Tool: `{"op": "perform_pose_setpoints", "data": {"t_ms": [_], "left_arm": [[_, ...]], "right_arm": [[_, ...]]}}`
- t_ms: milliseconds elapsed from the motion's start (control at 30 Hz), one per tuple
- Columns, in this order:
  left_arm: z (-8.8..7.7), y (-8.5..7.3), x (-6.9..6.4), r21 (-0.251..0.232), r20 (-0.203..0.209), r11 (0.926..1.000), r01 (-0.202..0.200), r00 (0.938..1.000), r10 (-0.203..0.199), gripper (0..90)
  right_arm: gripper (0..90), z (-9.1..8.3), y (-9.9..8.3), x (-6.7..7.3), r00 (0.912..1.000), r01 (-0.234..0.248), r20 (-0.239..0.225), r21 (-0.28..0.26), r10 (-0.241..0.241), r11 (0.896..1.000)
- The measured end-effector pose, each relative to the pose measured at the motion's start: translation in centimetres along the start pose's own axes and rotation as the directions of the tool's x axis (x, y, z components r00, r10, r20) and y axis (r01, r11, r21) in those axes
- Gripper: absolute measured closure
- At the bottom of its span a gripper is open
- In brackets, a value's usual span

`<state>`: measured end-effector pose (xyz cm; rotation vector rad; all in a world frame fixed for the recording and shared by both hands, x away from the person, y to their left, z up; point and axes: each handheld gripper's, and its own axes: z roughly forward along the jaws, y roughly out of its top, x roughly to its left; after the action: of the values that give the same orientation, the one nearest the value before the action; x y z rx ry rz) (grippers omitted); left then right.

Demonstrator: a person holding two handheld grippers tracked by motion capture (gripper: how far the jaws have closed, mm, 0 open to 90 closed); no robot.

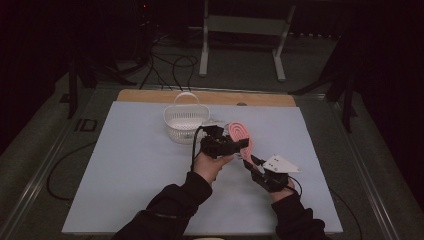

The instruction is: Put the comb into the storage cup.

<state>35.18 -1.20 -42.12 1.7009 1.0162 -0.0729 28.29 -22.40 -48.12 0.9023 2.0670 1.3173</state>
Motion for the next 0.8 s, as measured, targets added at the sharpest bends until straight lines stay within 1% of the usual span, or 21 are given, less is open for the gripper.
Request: {"op": "perform_pose_setpoints", "data": {"t_ms": [133, 267, 300, 367, 400, 500, 600, 633, 700, 800], "left_arm": [[0.0, 0.0, 0.0, 0.000, 0.014, 0.9999, 0.013, 0.9998, -0.013, 47.7], [0.0, 0.0, -0.2, 0.000, 0.023, 0.9999, 0.011, 0.9997, -0.011, 51.5], [0.0, 0.0, -0.3, -0.004, 0.021, 0.9999, 0.009, 0.9997, -0.009, 52.7], [0.0, -0.1, -0.4, -0.008, 0.033, 0.9998, 0.019, 0.9993, -0.019, 56.5], [0.0, -0.1, -0.5, -0.008, 0.034, 0.9999, 0.013, 0.9993, -0.013, 57.4], [0.0, -0.1, -0.8, -0.007, 0.044, 0.9999, 0.014, 0.9989, -0.014, 61.3], [0.0, 0.0, -1.1, -0.007, 0.052, 1.0000, 0.002, 0.9987, -0.002, 64.5], [0.0, 0.0, -1.3, -0.010, 0.050, 0.9999, -0.009, 0.9987, 0.009, 64.6], [0.0, 0.1, -1.4, -0.013, 0.049, 0.9998, -0.013, 0.9987, 0.014, 64.6], [-0.1, 0.2, -1.6, -0.021, 0.055, 0.9994, -0.027, 0.9981, 0.028, 64.8]], "right_arm": [[70.6, 0.0, 0.0, 0.0, 1.0000, -0.004, 0.006, 0.005, 0.004, 1.000], [70.4, 0.0, 0.0, 0.0, 0.9999, -0.007, 0.011, 0.003, 0.007, 1.000], [70.4, 0.0, 0.0, 0.0, 0.9999, -0.010, 0.011, 0.005, 0.010, 1.000], [70.2, 0.0, 0.0, -0.1, 0.9998, -0.013, 0.016, 0.004, 0.013, 1.000], [70.2, 0.0, 0.0, -0.2, 0.9998, -0.012, 0.016, 0.002, 0.012, 1.000], [70.0, -0.1, 0.0, -0.2, 0.9995, -0.023, 0.023, 0.000, 0.023, 1.000], [69.9, -0.1, 0.1, -0.3, 0.9993, -0.029, 0.025, -0.005, 0.029, 1.000], [69.9, -0.2, 0.1, -0.4, 0.9992, -0.036, 0.019, -0.011, 0.036, 0.999], [70.0, -0.2, 0.1, -0.4, 0.9991, -0.035, 0.021, -0.012, 0.036, 0.999], [69.6, -0.3, 0.2, -0.5, 0.9987, -0.048, 0.014, -0.023, 0.048, 0.999]]}}
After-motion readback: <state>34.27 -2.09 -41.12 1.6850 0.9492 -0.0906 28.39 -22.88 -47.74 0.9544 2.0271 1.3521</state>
